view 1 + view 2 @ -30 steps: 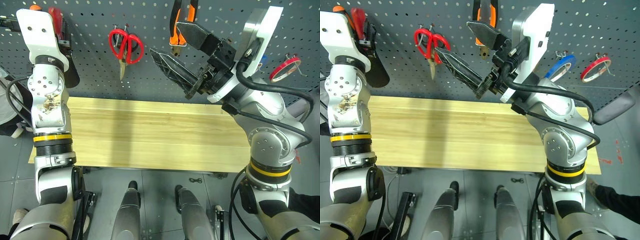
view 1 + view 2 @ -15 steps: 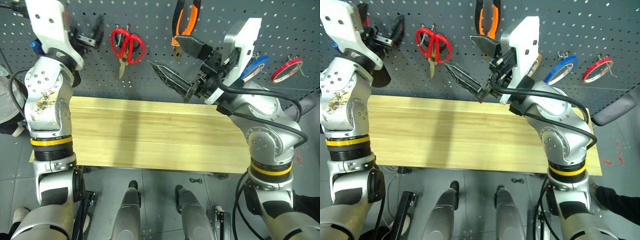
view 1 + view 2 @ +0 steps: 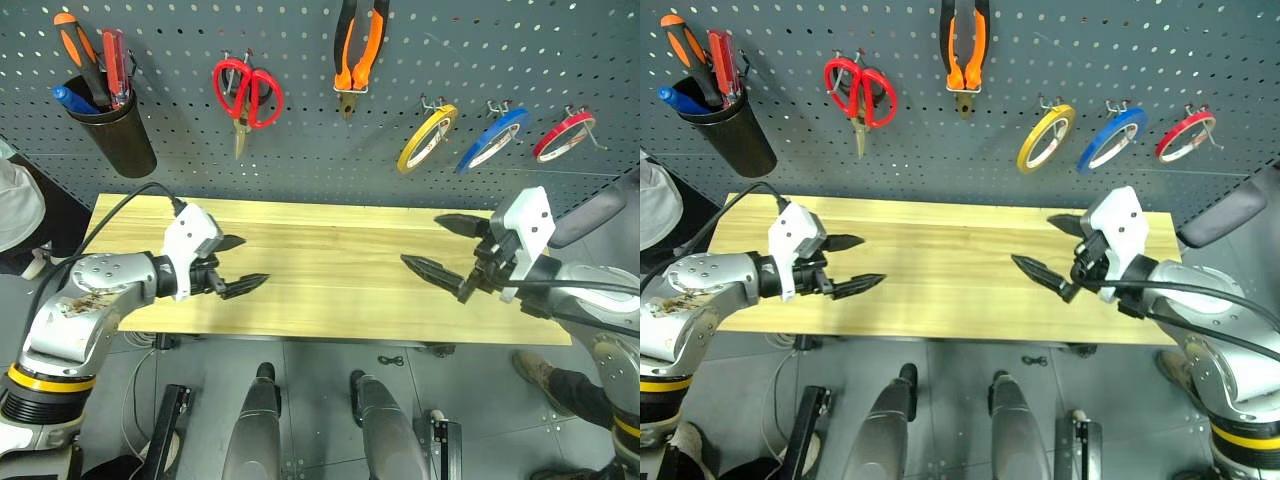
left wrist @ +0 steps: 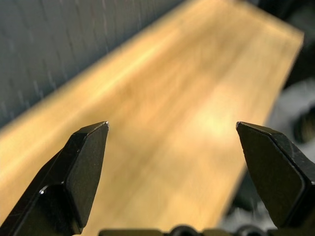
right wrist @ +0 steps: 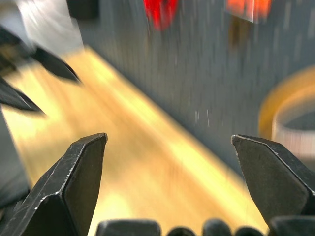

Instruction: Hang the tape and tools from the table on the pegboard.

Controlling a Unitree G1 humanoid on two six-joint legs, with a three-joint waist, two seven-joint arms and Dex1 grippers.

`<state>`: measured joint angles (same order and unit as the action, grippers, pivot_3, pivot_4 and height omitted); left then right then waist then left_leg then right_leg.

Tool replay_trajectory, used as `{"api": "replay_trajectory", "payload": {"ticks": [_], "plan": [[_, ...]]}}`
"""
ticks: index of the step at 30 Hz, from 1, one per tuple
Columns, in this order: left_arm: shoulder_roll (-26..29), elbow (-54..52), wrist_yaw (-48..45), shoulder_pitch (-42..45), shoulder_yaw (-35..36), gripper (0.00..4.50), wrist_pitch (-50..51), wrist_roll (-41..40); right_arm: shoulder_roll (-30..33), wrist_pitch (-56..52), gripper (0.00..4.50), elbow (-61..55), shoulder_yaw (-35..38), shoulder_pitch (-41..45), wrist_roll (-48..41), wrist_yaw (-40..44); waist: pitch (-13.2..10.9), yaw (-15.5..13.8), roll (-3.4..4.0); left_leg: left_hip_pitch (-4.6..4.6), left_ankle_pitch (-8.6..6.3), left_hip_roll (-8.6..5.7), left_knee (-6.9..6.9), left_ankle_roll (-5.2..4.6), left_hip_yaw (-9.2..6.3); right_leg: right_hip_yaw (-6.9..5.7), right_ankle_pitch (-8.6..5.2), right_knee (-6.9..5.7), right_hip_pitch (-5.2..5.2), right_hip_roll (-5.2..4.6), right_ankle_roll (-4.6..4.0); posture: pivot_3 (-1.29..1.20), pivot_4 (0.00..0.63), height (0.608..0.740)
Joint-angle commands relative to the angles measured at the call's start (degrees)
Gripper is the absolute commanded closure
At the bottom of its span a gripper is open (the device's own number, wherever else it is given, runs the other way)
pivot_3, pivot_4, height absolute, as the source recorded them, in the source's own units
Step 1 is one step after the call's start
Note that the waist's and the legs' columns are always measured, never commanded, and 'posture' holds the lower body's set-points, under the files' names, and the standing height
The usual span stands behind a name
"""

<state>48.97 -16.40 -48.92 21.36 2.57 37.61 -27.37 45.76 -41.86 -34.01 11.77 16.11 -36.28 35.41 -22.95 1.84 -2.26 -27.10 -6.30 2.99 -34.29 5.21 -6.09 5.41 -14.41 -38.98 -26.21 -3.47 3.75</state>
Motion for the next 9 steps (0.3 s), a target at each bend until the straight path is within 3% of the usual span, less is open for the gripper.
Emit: {"api": "replay_trajectory", "payload": {"ticks": [1, 9], "plan": [[1.3, 9.0, -4.0, 1.7, 1.1, 0.08, -7.6, 3.4, 2.9, 4.2, 0.00, -0.8, 3.9, -5.5, 2.4, 3.9, 0.0, 0.0, 0.01, -0.03, 0.06, -0.02, -0.01, -0.06, 0.02, 0.06, -0.12, 0.08, 0.02, 0.00, 0.31, 0.02, 0.397, 0.740], [1.1, 15.0, -6.5, 1.4, 0.9, 0.08, -13.2, 6.8, 2.2, 7.2, 0.00, 1.0, 3.8, -8.7, 4.4, 4.3, 0.0, 0.1, 0.00, -0.11, 0.06, -0.02, -0.02, -0.07, 0.05, 0.04, -0.05, 0.12, 0.02, -0.02, 0.20, 0.01, 0.394, 0.740]]}}
